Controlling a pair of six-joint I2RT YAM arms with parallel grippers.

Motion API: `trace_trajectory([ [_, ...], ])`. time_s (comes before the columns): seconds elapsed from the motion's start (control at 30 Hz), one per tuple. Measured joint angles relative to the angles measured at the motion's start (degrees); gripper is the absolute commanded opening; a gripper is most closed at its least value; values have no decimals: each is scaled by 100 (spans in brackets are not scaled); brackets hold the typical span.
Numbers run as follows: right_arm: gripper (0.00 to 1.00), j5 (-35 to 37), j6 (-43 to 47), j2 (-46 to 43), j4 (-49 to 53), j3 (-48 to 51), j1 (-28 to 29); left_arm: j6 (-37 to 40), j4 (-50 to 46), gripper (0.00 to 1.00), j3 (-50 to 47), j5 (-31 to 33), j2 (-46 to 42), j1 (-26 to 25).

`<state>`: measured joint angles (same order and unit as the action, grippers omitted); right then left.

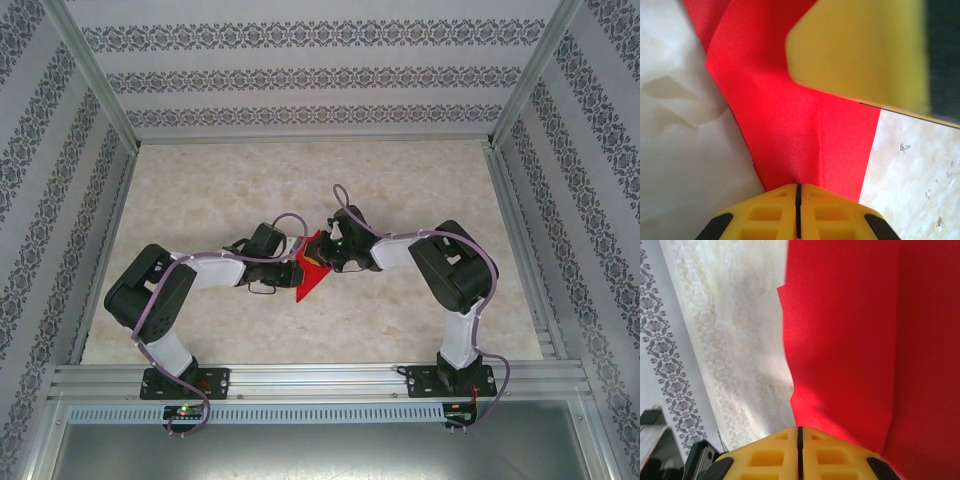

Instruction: Fold a paper plane with a square sheet of paper (pick it up from the middle)

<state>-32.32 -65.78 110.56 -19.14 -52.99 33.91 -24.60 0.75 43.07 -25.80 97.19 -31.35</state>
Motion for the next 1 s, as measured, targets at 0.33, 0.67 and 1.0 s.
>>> trace_trajectory([
  [0.33,10,348,-87,247,361,-308,-15,153,37,10,9,339,33,-138],
  [0.67,10,992,514,273,1486,-946,-409,195,111,10,39,514,81,-203],
  [1.0,10,1252,927,680,2094,-1722,-597,192,234,10,-20,527,81,-203],
])
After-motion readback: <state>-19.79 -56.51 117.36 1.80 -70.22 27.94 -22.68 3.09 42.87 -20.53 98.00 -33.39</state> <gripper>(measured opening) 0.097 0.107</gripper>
